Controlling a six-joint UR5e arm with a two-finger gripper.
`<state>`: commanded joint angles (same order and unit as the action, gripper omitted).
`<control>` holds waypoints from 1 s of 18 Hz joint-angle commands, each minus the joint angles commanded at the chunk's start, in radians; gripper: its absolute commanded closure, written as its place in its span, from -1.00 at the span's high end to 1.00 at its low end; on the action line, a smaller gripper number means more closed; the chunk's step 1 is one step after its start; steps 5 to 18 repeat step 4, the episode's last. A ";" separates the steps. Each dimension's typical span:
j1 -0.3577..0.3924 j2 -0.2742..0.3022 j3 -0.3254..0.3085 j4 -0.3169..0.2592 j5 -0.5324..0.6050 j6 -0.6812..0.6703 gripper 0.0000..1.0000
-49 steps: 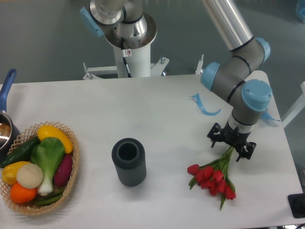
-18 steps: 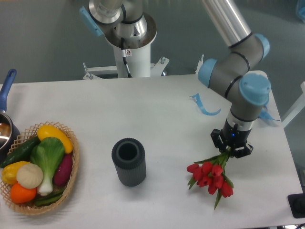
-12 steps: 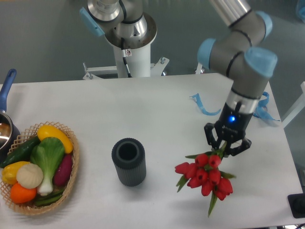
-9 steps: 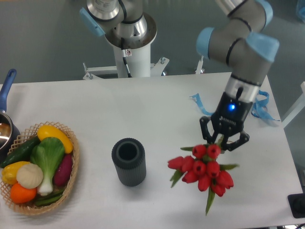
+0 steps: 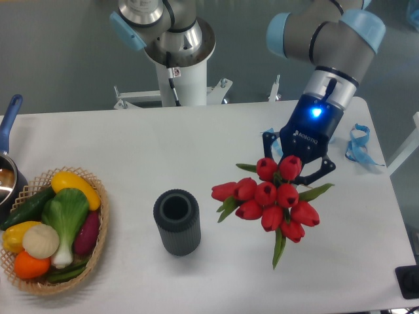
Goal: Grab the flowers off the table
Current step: 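Lift the grasped red tulip bunch up off the table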
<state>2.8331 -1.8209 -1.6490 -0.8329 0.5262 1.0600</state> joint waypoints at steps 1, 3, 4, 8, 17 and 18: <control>0.003 0.002 -0.008 0.000 -0.005 0.002 -0.58; 0.003 0.005 -0.018 0.002 -0.009 0.009 -0.58; 0.003 0.005 -0.018 0.002 -0.011 0.006 -0.58; 0.003 0.005 -0.018 0.002 -0.011 0.006 -0.58; 0.003 0.005 -0.018 0.002 -0.011 0.006 -0.58; 0.003 0.005 -0.018 0.002 -0.011 0.006 -0.58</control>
